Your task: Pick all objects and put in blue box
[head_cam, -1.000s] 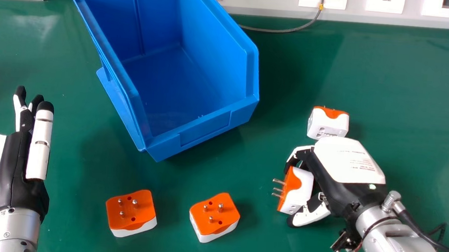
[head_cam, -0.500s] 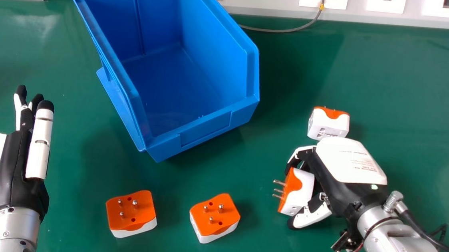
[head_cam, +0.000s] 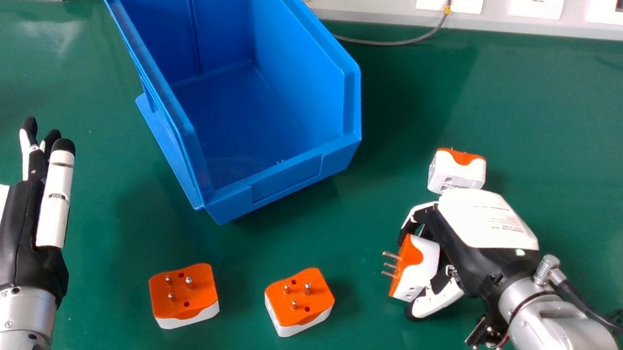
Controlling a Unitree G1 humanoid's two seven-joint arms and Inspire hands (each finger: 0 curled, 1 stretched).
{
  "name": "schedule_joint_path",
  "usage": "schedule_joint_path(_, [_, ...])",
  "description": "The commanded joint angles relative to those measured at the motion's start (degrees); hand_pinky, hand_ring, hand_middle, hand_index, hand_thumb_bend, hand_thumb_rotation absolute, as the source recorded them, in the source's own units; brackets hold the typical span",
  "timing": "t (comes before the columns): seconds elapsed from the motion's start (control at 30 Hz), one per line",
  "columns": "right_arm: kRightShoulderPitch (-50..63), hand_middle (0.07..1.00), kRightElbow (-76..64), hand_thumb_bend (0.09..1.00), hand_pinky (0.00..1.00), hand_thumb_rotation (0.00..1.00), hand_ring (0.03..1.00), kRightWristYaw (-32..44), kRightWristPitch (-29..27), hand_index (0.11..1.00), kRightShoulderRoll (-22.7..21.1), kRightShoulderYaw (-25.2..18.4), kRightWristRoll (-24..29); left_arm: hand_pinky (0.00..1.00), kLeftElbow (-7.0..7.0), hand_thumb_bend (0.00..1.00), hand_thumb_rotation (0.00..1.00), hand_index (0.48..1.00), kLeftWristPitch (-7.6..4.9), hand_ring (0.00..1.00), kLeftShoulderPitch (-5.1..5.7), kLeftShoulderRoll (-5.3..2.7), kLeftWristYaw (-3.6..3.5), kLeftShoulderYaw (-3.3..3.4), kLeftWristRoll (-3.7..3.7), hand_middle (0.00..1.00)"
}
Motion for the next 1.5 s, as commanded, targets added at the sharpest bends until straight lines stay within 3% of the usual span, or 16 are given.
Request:
schedule_joint_path(0.0, [1.05,0.576,0.98,0.491,0.45,0.07,0.506,1.73,1.18,0.498,-0.93,-0.24,0.04,1.0,-1.53,0.24,0.97,0.993,0.08,1.0,-0.26,0.52,0.18,-0.19,0.74,1.0])
schedule_joint_path(0.1, [1.41,0.572,1.24,0.488,0.44,0.09,0.499,0.86,1.09,0.493,-0.43,-0.54,0.61,1.0,-1.34,0.24,0.97,0.993,0.1,1.0,-0.41,0.47,0.01,-0.14,0.38,1.0])
schedule_joint_path(0.2, [1.4,0.408,1.25,0.485,0.28,0.12,0.331,0.95,1.25,0.481,-0.64,-0.26,0.36,1.0,-1.45,0.24,0.97,0.992,0.08,1.0,-0.33,0.47,0.0,-0.23,0.48,1.0])
schedule_joint_path(0.3, [1.18,0.408,0.74,0.484,0.26,0.12,0.324,1.52,1.57,0.48,-1.15,0.0,-0.3,1.0,-1.16,0.24,0.97,0.991,0.02,1.0,-0.53,0.52,-0.07,-0.15,0.33,1.0])
schedule_joint_path(0.57, [1.74,0.444,-4.03,0.481,0.3,0.13,0.373,4.91,2.98,0.476,-2.05,-1.65,0.32,1.0,-1.34,0.25,0.97,0.989,0.2,1.0,-0.44,0.49,0.31,-0.26,0.73,1.0])
schedule_joint_path(0.87, [4.14,0.306,-11.2,0.481,0.16,0.13,0.219,5.85,1.77,0.47,-3.22,-5.8,3.57,0.99,-1.66,0.25,0.96,0.988,0.51,1.0,-0.38,0.4,0.41,-0.21,0.57,1.0])
schedule_joint_path(1.27, [5.74,0.207,-16.33,0.481,0.08,0.13,0.133,4.69,-1.66,0.469,-3.47,-9.63,6.17,0.99,-1.84,0.25,0.96,0.988,0.35,1.0,-0.18,0.52,0.3,-0.26,0.74,1.0])
schedule_joint_path(1.47, [5.61,0.178,-16.34,0.481,0.06,0.13,0.108,4.22,-3.17,0.469,-3.12,-10.67,7.14,0.99,-2.04,0.25,0.96,0.987,0.87,1.0,-0.45,0.44,0.43,-0.28,0.61,1.0])
